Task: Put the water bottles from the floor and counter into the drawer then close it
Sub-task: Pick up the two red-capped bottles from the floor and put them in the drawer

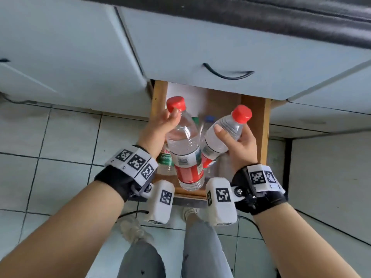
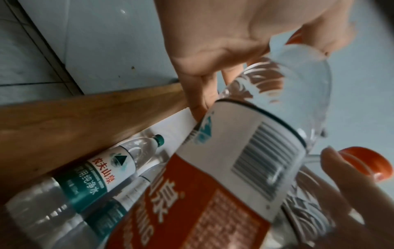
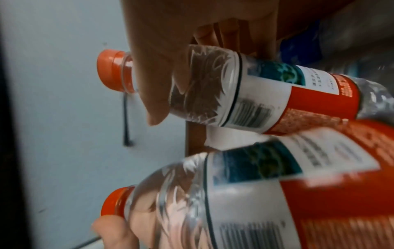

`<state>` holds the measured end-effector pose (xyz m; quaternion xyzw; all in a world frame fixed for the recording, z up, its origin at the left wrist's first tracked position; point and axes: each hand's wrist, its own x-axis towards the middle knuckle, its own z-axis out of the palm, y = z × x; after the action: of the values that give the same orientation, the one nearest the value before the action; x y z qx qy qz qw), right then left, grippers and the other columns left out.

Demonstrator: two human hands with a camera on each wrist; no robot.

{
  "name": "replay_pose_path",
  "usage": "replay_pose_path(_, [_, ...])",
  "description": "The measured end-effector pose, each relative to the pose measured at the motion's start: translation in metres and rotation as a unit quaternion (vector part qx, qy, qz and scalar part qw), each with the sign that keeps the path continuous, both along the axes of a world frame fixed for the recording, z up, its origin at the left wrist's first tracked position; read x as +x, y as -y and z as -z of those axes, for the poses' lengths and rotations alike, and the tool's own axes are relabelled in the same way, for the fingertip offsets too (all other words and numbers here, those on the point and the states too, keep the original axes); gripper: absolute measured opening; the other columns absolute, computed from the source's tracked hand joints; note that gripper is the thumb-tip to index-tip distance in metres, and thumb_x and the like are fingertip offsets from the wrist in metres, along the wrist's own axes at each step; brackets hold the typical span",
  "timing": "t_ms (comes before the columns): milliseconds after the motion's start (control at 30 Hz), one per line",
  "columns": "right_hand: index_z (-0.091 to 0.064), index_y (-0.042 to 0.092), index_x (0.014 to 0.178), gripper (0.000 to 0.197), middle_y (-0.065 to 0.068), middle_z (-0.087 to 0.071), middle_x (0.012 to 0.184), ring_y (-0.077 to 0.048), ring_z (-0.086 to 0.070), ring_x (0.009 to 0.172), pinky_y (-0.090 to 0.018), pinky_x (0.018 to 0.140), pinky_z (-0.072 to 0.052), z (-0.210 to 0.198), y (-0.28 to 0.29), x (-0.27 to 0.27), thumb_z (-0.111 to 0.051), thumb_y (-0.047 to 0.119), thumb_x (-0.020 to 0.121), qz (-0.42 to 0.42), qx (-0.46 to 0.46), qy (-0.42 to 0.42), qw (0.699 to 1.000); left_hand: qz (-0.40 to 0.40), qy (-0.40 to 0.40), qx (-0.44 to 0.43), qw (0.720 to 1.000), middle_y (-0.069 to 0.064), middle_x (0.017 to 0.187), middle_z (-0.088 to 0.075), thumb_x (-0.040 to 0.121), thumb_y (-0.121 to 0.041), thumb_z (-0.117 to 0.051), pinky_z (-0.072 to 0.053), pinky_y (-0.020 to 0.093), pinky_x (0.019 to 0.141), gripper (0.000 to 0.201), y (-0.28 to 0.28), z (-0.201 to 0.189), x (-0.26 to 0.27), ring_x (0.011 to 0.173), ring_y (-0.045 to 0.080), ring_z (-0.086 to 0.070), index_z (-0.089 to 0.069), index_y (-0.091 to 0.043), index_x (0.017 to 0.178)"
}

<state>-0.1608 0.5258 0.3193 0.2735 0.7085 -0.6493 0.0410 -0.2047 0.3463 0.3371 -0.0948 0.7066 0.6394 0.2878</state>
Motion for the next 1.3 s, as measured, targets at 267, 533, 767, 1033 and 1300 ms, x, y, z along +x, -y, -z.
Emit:
replay_pose_path(267, [-0.062, 0.02, 0.111, 0.058, 0.004, -0.064, 0.098, -0.015, -0.059, 0.088, -0.028, 0.076, -0.044, 0.069, -0.042, -0.02, -0.07, 0.055, 0.066, -0.137, 0.106, 0.238, 0.956, 0.035, 0.07, -0.166, 0.983, -0.007, 0.103, -0.063, 0.086, -0.056, -0.043, -0.035, 0.025, 0.084, 0.045, -0.04, 0.052, -0.035, 0.095, 0.01, -0.056, -0.062, -0.021, 0.107])
replay_pose_path(533, [-0.04, 0.018, 0.134, 0.072, -0.011, -0.06, 0.126, -0.028, -0.061, 0.101, -0.03, 0.079, -0.049, 0.132, -0.022, -0.046, -0.066, 0.048, 0.074, -0.29, 0.154, 0.361, 0.873, 0.102, 0.169, -0.291, 0.936, 0.009, 0.135, -0.055, 0.075, -0.05, -0.065, -0.041, 0.039, 0.103, 0.071, -0.037, 0.145, -0.046, 0.118, 0.028, -0.055, -0.046, -0.014, 0.133])
replay_pose_path(767, [-0.028, 0.018, 0.131, 0.072, -0.011, -0.062, 0.117, -0.026, -0.061, 0.097, -0.031, 0.074, -0.044, 0.138, -0.009, -0.009, -0.073, 0.025, 0.075, -0.239, 0.133, 0.369, 0.889, 0.217, 0.141, -0.436, 0.862, 0.009, 0.157, -0.01, 0.059, -0.038, -0.081, -0.031, 0.038, 0.114, 0.106, -0.029, 0.159, -0.034, 0.142, 0.025, -0.025, -0.023, -0.011, 0.144])
replay_pose_path(1033, [-0.044, 0.025, 0.059, 0.033, -0.001, -0.061, 0.074, -0.017, -0.057, 0.068, -0.027, 0.064, -0.046, 0.149, -0.011, -0.014, -0.075, 0.023, 0.071, -0.293, 0.178, 0.423, 0.839, 0.264, 0.173, -0.426, 0.848, 0.015, 0.145, -0.037, 0.069, -0.022, -0.078, -0.043, 0.037, 0.098, 0.091, -0.032, 0.14, -0.044, 0.124, 0.031, -0.05, -0.023, -0.006, 0.14])
replay_pose_path(1300, [-0.047, 0.022, 0.052, 0.035, -0.001, -0.06, 0.067, -0.017, -0.057, 0.065, -0.021, 0.051, -0.04, 0.167, -0.015, -0.02, -0.077, 0.02, 0.069, -0.331, 0.231, 0.424, 0.811, 0.237, 0.201, -0.402, 0.861, 0.008, 0.145, -0.035, 0.073, -0.015, -0.074, -0.05, 0.038, 0.094, 0.092, -0.028, 0.142, -0.045, 0.116, 0.031, -0.055, -0.016, -0.008, 0.144])
